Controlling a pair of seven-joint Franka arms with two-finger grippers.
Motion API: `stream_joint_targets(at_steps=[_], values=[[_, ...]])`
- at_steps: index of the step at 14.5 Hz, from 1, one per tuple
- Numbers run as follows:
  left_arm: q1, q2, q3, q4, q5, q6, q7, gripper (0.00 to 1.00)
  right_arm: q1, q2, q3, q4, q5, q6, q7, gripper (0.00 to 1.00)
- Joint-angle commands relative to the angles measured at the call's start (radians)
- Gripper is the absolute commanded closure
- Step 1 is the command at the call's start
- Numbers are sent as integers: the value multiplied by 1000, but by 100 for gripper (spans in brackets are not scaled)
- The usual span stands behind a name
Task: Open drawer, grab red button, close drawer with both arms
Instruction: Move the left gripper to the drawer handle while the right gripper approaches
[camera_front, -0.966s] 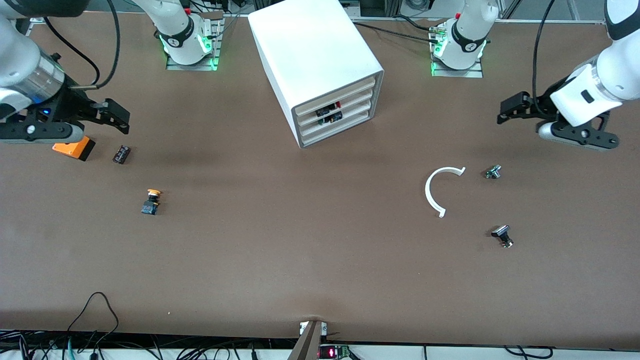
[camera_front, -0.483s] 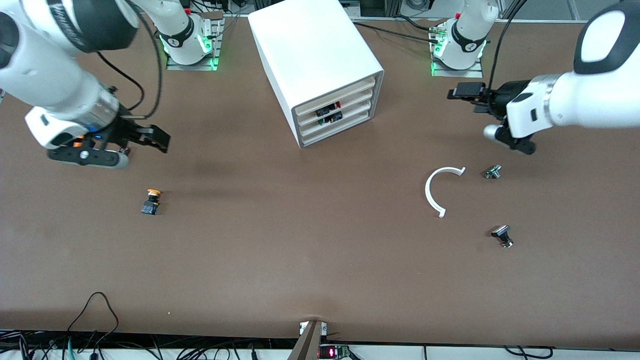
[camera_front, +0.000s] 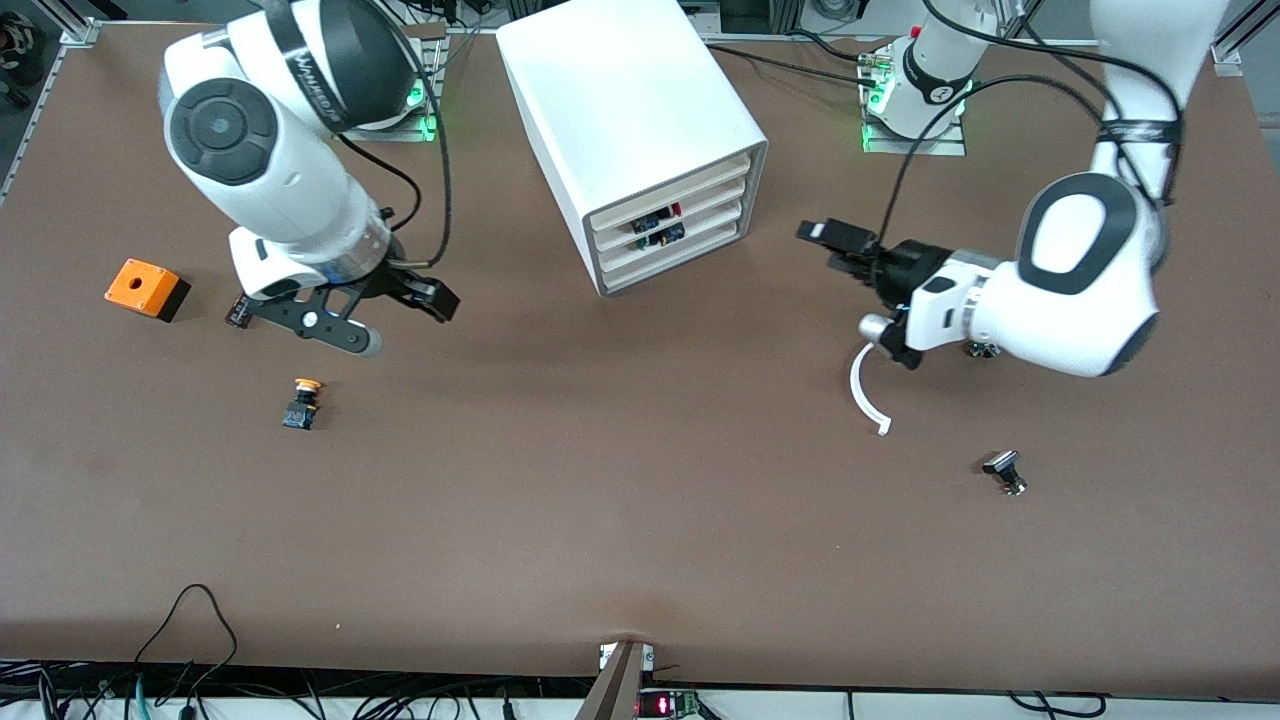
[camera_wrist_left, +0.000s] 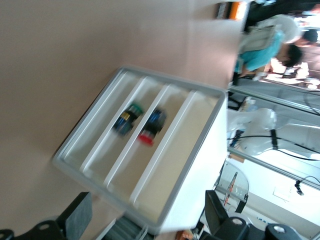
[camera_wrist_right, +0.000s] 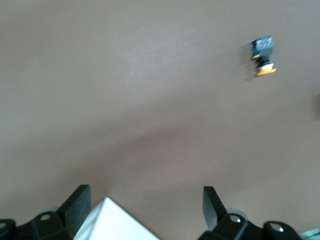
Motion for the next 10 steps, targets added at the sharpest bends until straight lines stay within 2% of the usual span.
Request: stream_joint_targets(at_steps=[1, 2, 4, 8, 10], values=[[1, -32, -63, -172, -148, 154, 174, 6, 50, 110, -5, 143, 25, -40, 130, 1], [1, -29, -87, -204, -191, 182, 218, 11, 69, 130, -5, 165, 25, -40, 168, 1], [1, -8, -92, -249, -232, 183, 321, 19, 99, 168, -5, 205, 26, -37, 242, 1], [0, 61, -92, -356, -356, 183, 617, 21, 164, 219, -7, 239, 25, -42, 369, 1], [-9, 78, -94, -384, -384, 189, 696, 26, 179, 234, -5, 245, 26, -34, 409, 1]])
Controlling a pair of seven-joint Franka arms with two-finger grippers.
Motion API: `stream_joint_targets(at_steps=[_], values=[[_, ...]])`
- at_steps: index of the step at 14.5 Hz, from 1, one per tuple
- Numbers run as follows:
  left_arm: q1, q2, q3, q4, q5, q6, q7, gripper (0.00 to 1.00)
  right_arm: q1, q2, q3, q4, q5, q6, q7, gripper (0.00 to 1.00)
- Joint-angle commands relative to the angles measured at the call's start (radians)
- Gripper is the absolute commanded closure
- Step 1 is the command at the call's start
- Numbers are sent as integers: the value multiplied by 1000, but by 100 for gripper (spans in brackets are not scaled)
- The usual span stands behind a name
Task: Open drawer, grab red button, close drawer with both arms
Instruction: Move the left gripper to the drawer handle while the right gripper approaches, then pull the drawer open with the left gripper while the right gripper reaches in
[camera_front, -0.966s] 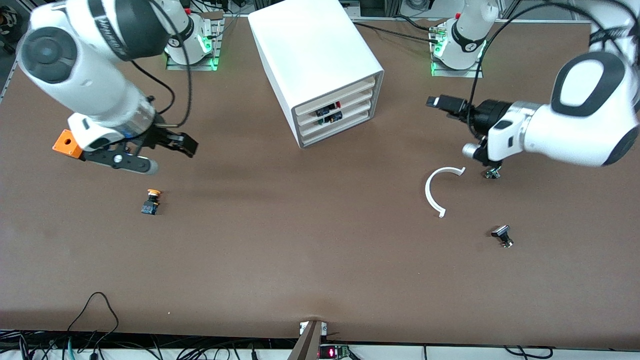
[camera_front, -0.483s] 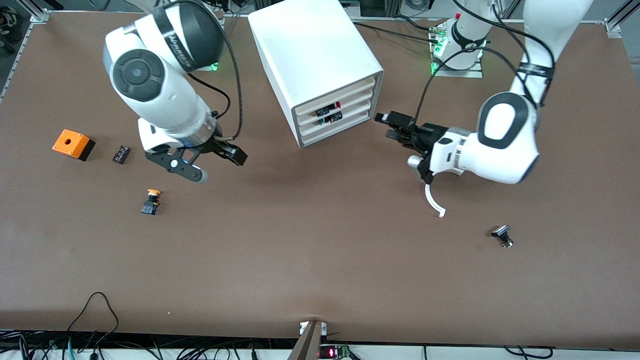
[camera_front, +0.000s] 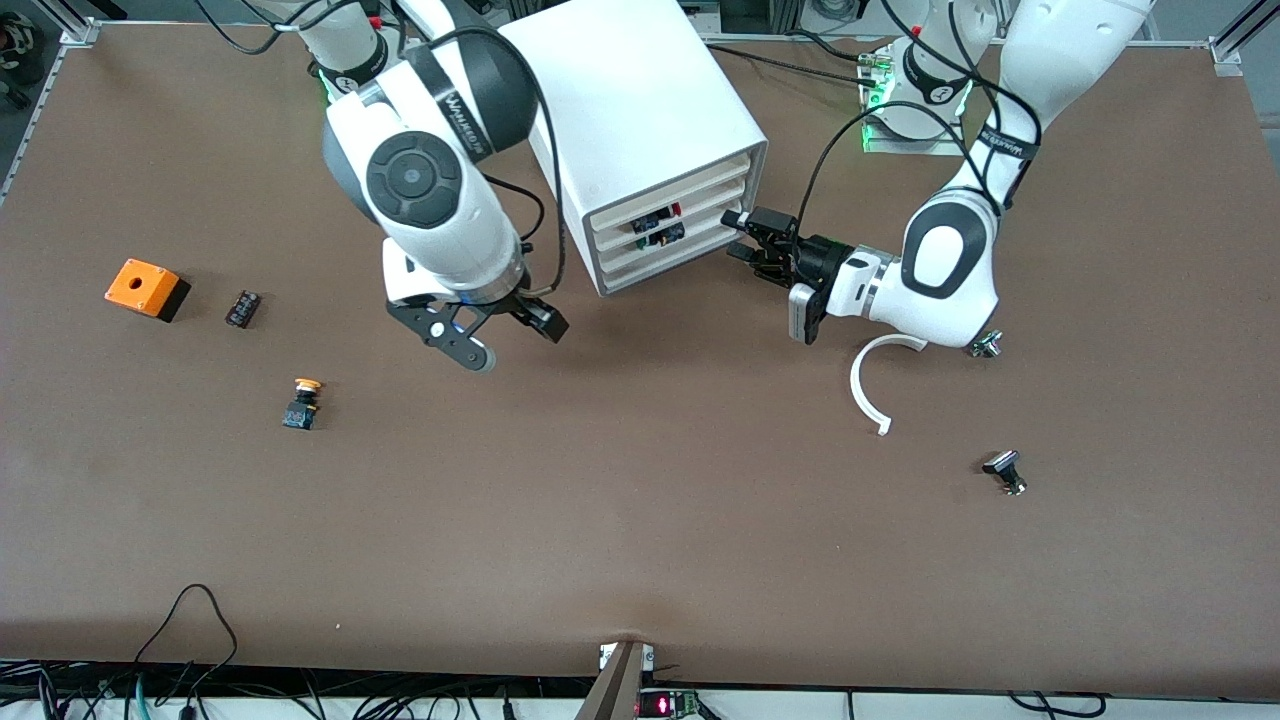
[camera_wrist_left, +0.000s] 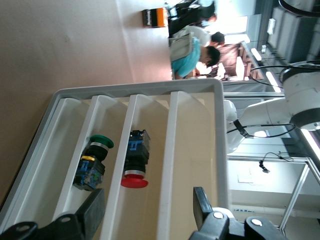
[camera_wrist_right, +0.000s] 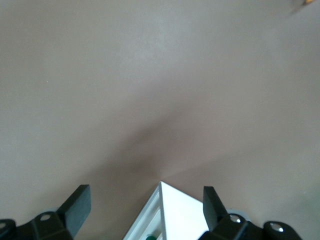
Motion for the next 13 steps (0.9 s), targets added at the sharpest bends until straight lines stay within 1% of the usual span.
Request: stream_joint_targets(at_steps=[1, 2, 5, 6, 7, 11, 13], values=[[-10, 15, -5, -50, -47, 21, 104, 27, 26, 39, -5, 55, 12, -22, 60, 1], [-9, 15, -5, -69, -50, 21, 126, 28, 33, 42, -5, 57, 15, -19, 79, 1], [-12, 32, -5, -107, -50, 19, 181, 38, 58, 69, -5, 81, 30, -18, 123, 1], [-17, 32, -7, -118, -51, 21, 183, 41, 60, 69, -5, 83, 42, -16, 134, 1], [-18, 30, -10, -125, -51, 21, 183, 42, 70, 71, -5, 84, 64, -13, 155, 1], [-37, 41, -11, -139, -51, 22, 197, 47, 90, 75, -5, 89, 76, -13, 203, 1], [-55, 44, -11, -142, -51, 24, 197, 54, 102, 77, -5, 91, 76, 11, 215, 1]])
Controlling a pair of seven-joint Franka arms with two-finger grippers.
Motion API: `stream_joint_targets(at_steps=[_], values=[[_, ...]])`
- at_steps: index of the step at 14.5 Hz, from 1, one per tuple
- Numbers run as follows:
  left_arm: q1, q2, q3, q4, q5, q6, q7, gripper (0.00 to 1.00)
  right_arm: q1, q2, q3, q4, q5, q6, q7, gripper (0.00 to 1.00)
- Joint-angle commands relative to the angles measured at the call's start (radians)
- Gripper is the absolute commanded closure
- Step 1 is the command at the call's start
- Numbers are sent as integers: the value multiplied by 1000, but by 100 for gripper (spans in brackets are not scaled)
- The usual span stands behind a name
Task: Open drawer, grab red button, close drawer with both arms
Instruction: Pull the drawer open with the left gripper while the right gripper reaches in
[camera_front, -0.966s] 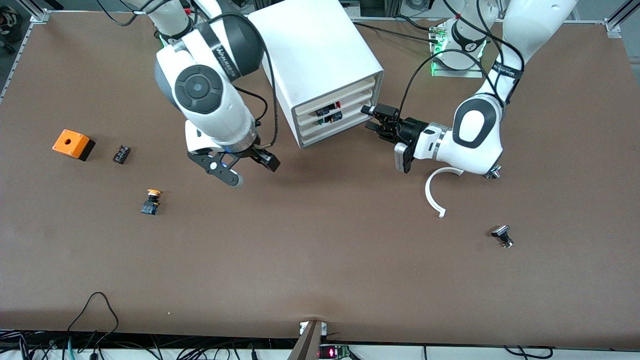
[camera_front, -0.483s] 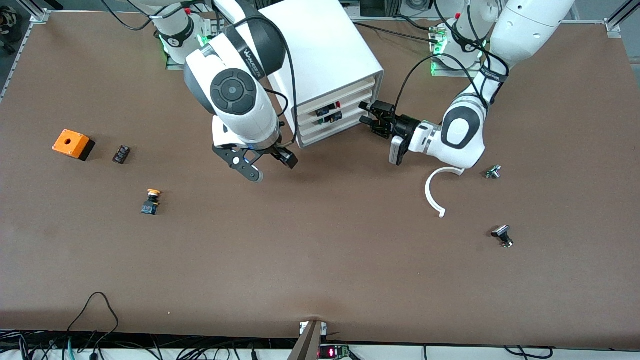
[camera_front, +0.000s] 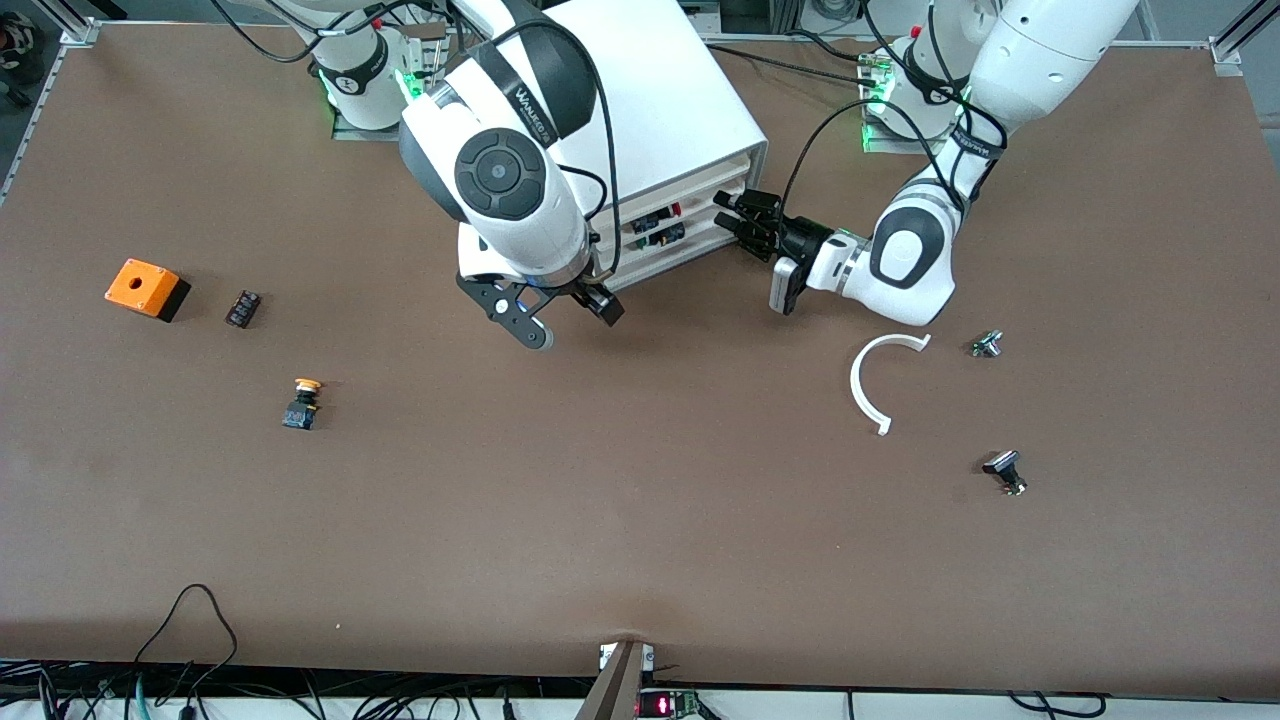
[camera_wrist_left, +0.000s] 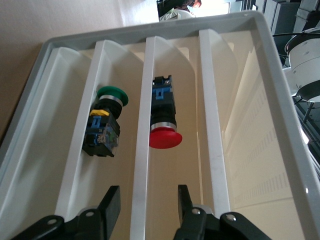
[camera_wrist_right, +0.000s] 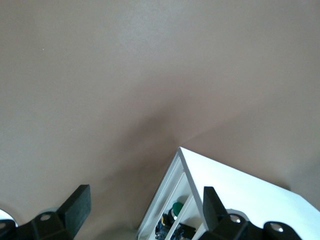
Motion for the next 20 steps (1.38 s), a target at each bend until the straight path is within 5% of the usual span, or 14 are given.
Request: stream_joint_targets(at_steps=[1, 3, 6, 10, 20], values=[[-22, 13, -1, -13, -33, 15, 33, 57, 23, 30, -5, 45, 18, 9, 34, 1], [-22, 26, -1, -12, -32, 17, 39, 69, 29, 30, -5, 45, 35, 26, 54, 1], [-22, 26, -1, -10, -32, 17, 39, 100, 30, 30, -7, 51, 43, 51, 58, 1], [-5, 24, 10, 23, -19, 14, -8, 100, 30, 65, -10, 117, 44, 72, 80, 1], [54, 130, 82, 318, 191, 4, -286, 100, 49, 102, -8, 125, 46, 261, 257, 1]])
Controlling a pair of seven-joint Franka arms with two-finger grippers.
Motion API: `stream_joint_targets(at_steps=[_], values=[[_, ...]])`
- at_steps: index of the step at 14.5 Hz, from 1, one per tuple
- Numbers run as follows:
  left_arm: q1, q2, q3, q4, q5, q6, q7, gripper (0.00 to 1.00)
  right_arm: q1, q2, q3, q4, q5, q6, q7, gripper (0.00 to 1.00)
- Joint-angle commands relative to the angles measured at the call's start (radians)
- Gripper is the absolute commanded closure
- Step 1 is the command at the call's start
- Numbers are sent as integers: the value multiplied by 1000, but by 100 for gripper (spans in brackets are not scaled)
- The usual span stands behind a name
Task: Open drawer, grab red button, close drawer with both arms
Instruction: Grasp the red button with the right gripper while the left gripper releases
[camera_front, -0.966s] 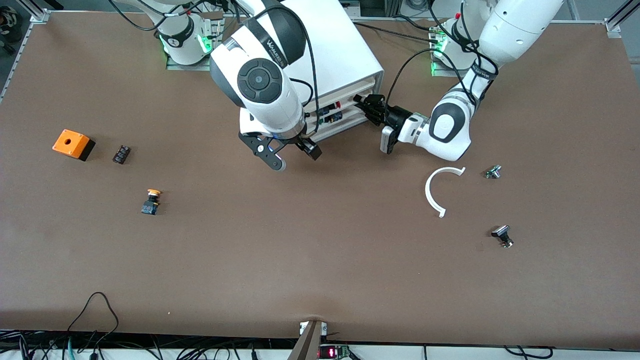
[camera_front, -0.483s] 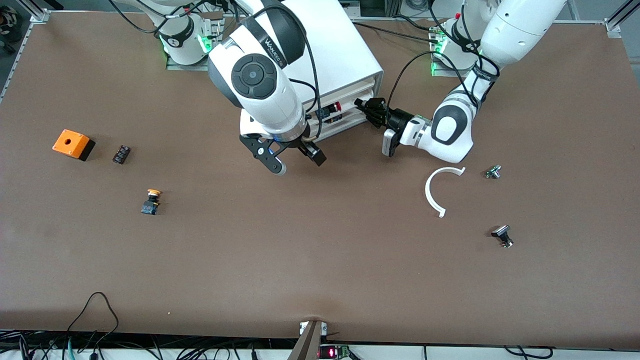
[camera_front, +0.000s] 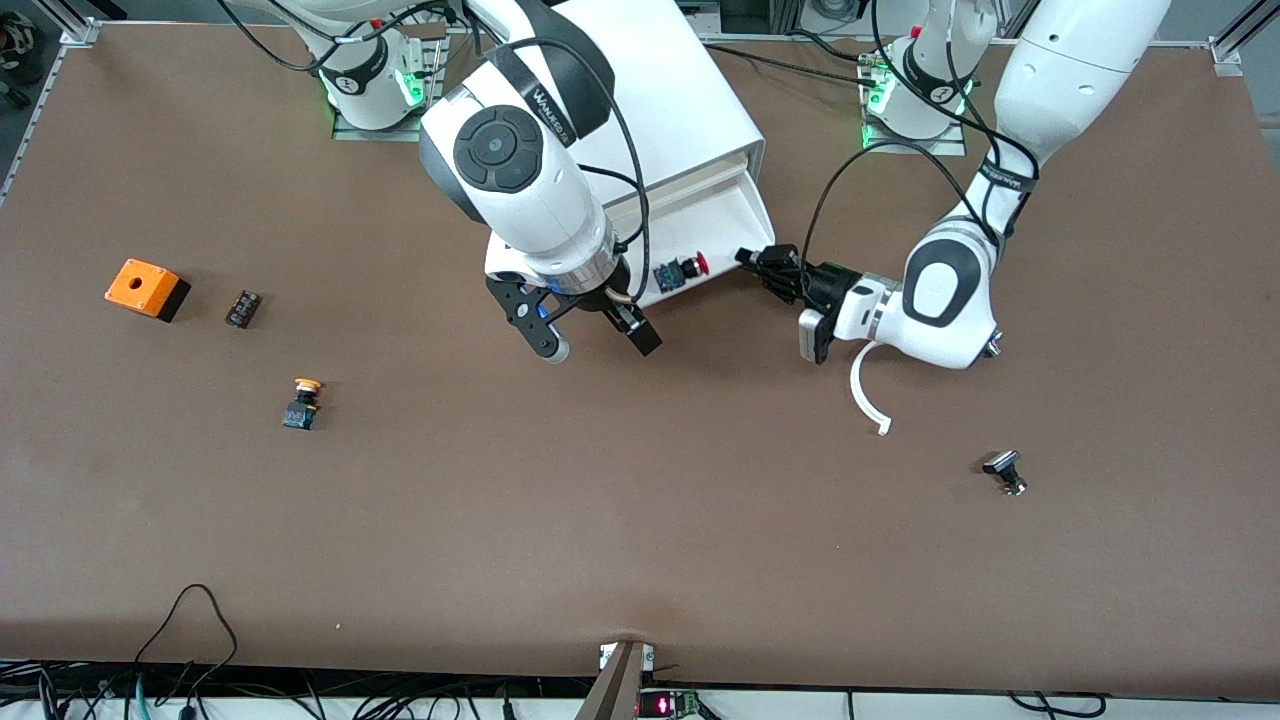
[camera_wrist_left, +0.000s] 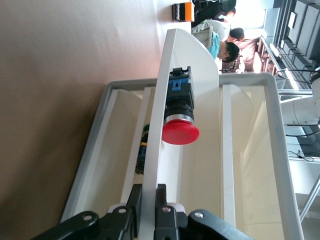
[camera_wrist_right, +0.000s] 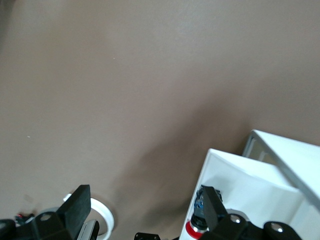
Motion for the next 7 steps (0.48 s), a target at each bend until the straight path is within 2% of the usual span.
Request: stream_joint_targets(at_steps=[1, 3, 4, 7], values=[[39, 72, 0, 108, 55, -5, -103, 100, 38, 60, -2, 47, 13, 41, 93, 1], [44, 76, 0, 121, 61, -5, -121, 100, 74, 94, -6, 45, 7, 48, 124, 1], [44, 76, 0, 121, 61, -5, -120, 3, 89, 111, -6, 45, 4, 48, 133, 1], [81, 45, 0, 124, 113, -10, -131, 0, 127, 147, -9, 45, -1, 42, 162, 1]])
